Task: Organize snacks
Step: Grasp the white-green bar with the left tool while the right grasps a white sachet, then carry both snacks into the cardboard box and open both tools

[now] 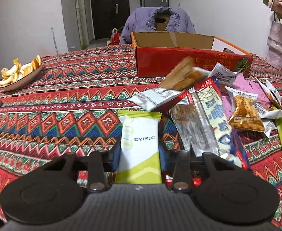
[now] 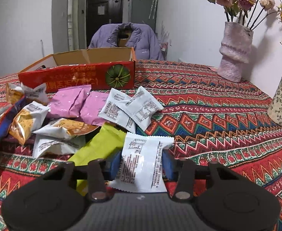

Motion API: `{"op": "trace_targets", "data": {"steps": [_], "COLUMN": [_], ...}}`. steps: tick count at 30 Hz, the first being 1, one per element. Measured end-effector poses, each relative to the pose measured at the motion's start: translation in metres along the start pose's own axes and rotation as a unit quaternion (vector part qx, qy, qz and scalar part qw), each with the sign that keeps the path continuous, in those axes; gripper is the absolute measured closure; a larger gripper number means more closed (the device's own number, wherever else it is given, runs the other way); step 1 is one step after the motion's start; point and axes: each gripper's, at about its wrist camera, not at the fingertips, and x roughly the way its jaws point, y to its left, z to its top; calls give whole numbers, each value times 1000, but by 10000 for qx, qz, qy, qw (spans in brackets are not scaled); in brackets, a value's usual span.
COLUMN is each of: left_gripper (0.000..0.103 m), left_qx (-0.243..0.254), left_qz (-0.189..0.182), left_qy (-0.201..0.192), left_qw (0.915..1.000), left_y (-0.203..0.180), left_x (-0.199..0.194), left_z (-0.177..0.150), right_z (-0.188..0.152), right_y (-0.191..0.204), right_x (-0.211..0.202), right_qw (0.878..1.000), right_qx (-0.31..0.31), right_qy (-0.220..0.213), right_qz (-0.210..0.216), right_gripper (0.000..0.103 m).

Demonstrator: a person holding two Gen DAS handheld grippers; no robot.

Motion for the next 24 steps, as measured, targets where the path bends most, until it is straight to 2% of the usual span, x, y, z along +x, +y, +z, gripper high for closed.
{"op": "trace_targets", "data": {"steps": [7,16,20,24], "left_gripper": [65,65,65,65], "left_qx": [-127,-286,-282,-269], "left_qz": [82,157,166,11], "left_qy": [-292,-641,-755,-882], "left_qw": [9995,9974,9966,9957], "left_y": [-4,-19,-26,-31], "left_x": [-57,-121,-137,-150], "left_z": [-15,-34,-23,7], "right_z": [-14,-26,-9,25], "right_y": [-4,-12,-21,-29], "right_x": [-38,-104,-125,-139], "right_qw": [9996,9948,9889,9815], "right_qx": [-33,-322,-314,-437], "right_qy": [-124,-634,-882,-1084], "right_qz": [236,728,1157,1513], "right_gripper": [60,60,60,60]}}
